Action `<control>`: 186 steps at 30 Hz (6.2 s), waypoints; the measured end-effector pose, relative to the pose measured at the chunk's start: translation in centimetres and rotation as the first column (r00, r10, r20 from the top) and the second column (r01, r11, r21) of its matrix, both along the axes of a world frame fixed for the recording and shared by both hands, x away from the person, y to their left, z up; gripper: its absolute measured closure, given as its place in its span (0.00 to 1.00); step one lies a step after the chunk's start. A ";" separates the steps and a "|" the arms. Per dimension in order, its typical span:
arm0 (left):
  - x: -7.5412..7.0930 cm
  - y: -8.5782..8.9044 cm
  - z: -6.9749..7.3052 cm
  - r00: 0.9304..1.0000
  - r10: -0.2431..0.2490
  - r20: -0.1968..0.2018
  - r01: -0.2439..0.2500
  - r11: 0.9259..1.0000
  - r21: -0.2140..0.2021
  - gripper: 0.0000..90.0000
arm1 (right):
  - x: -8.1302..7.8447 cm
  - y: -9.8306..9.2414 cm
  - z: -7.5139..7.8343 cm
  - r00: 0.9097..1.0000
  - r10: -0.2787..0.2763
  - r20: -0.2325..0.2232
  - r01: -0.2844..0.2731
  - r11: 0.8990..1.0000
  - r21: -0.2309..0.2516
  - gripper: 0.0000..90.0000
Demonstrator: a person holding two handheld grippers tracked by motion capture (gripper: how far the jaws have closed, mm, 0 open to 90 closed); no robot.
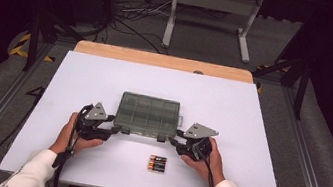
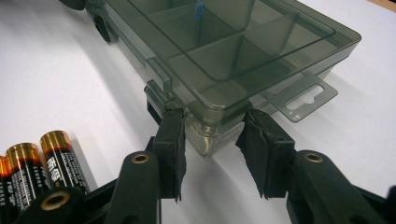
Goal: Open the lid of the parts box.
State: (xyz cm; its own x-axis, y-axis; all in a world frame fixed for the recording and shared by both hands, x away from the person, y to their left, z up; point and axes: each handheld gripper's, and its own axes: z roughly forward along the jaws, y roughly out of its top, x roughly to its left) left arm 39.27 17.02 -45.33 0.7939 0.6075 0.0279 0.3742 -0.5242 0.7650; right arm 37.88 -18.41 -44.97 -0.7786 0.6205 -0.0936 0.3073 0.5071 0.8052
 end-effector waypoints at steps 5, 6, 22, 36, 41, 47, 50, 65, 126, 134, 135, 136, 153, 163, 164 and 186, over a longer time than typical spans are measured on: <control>0.0 -0.1 0.1 1.000 0.011 -0.010 -0.011 1.000 0.003 0.55 | -0.1 0.1 0.0 1.000 -0.001 0.014 0.002 1.000 -0.015 0.67; 0.0 -0.1 0.0 1.000 0.011 -0.011 -0.011 1.000 0.000 0.55 | -0.1 0.1 0.0 1.000 -0.002 0.014 0.002 1.000 -0.013 0.67; -0.1 0.1 0.4 1.000 0.015 -0.001 -0.015 1.000 -0.011 0.61 | -0.3 0.1 0.3 0.999 -0.003 0.040 0.004 1.000 -0.011 0.72; -0.4 0.8 1.1 0.999 0.025 0.045 -0.024 0.999 -0.036 0.63 | -0.4 -0.4 0.7 0.998 -0.016 0.059 0.015 1.000 0.014 0.76; -0.4 0.8 1.1 0.998 0.024 0.059 -0.021 0.999 -0.049 0.63 | -0.5 -0.4 0.8 0.997 -0.030 0.077 0.029 0.999 0.018 0.76; -0.5 0.9 1.4 0.997 0.019 0.074 -0.015 0.998 -0.053 0.64 | -0.6 -0.5 0.9 0.993 -0.048 0.110 0.044 0.998 0.037 0.75; -0.5 0.9 1.5 0.996 0.020 0.087 -0.015 0.998 -0.053 0.66 | -0.6 -0.6 1.0 0.991 -0.058 0.122 0.052 0.998 0.046 0.77; -0.6 1.1 1.4 0.993 0.033 0.114 -0.029 0.999 -0.038 0.99 | -0.6 -0.4 1.0 0.981 -0.080 0.175 0.077 0.997 0.021 0.78; 3.1 -0.2 5.2 0.939 0.127 0.318 -0.105 0.991 -0.085 0.84 | 3.2 0.3 5.6 0.940 -0.153 0.306 0.129 0.987 0.098 0.86; 4.4 -0.3 5.5 0.940 0.152 0.305 -0.121 0.986 -0.118 0.87 | 4.4 0.4 6.4 0.934 -0.181 0.307 0.149 0.981 0.125 0.88; 4.6 -0.3 5.4 0.941 0.159 0.300 -0.128 0.984 -0.121 0.86 | 4.5 0.4 6.4 0.936 -0.184 0.301 0.151 0.980 0.131 0.88; 4.8 -0.3 5.4 0.941 0.163 0.296 -0.132 0.984 -0.122 0.86 | 4.7 0.4 6.4 0.935 -0.188 0.300 0.154 0.979 0.135 0.88; 7.1 -0.8 4.6 0.942 0.227 0.246 -0.187 0.966 -0.177 0.87 | 7.1 0.2 5.6 0.928 -0.239 0.287 0.197 0.966 0.167 0.87; 8.4 -1.3 3.8 0.938 0.265 0.222 -0.227 0.957 -0.183 0.86 | 8.5 0.5 3.8 0.935 -0.275 0.225 0.238 0.955 0.179 0.92; 8.4 -1.3 3.8 0.938 0.265 0.222 -0.227 0.957 -0.183 0.86 | 8.5 0.5 3.8 0.935 -0.275 0.225 0.238 0.955 0.179 0.92; 10.0 -2.0 1.6 0.929 0.331 0.167 -0.305 0.938 -0.162 0.91 | 10.1 0.7 1.1 0.932 -0.333 0.145 0.302 0.932 0.198 0.94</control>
State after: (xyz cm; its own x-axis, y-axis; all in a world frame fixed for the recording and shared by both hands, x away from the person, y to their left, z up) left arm 49.22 14.98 -43.70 0.5461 0.8355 0.0613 0.3466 -0.2919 0.8915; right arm 47.94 -17.68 -43.88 -0.5194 0.8508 -0.0806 0.2774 0.2570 0.9257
